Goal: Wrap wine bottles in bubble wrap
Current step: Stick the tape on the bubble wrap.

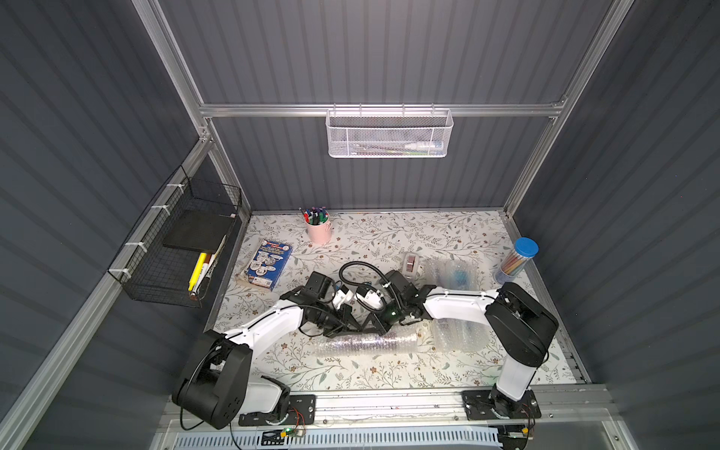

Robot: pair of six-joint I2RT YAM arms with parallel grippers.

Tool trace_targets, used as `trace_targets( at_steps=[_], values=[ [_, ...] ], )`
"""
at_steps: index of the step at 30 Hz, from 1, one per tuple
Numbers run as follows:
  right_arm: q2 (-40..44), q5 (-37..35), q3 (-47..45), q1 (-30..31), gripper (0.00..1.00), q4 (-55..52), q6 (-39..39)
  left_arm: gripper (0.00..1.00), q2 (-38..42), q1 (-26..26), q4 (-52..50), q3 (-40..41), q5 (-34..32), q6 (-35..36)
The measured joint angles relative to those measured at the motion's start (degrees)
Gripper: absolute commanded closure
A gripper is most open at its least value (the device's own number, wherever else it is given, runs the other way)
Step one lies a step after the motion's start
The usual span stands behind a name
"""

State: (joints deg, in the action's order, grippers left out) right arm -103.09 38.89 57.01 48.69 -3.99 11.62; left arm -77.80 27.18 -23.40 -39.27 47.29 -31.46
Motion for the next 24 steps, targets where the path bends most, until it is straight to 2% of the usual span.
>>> trace_targets(
  at_steps=[8,24],
  values=[
    [0.0,0.2,-0.1,0.0,0.97,0.1,0.4,1.00,-0.2,1.2,4.7,3.5,1.2,-1.7],
    [0.1,0.3,-0.5,-0.1,0.97,0.6,0.4,1.00,-2.2,3.0,5.8,4.8,0.9,-1.2]
  ],
)
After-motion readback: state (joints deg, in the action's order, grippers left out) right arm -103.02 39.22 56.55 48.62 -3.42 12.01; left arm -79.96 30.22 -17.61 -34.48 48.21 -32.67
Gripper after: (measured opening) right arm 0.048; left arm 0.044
